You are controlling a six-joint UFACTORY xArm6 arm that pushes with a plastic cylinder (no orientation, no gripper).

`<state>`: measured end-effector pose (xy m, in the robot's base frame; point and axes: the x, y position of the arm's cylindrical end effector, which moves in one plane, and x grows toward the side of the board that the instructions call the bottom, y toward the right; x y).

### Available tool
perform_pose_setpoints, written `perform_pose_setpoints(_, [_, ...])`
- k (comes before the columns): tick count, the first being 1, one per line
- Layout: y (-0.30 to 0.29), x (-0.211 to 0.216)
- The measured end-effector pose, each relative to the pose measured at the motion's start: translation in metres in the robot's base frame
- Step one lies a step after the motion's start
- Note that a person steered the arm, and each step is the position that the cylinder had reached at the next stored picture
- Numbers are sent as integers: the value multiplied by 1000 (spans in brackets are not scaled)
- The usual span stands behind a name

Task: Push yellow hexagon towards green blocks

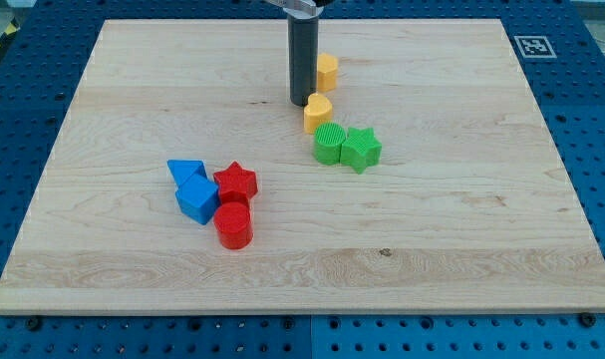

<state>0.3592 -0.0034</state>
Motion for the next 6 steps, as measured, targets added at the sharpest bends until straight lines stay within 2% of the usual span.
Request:
perform_pose_setpoints(3, [0,5])
perform_pose_setpoints(6, [-6,-17])
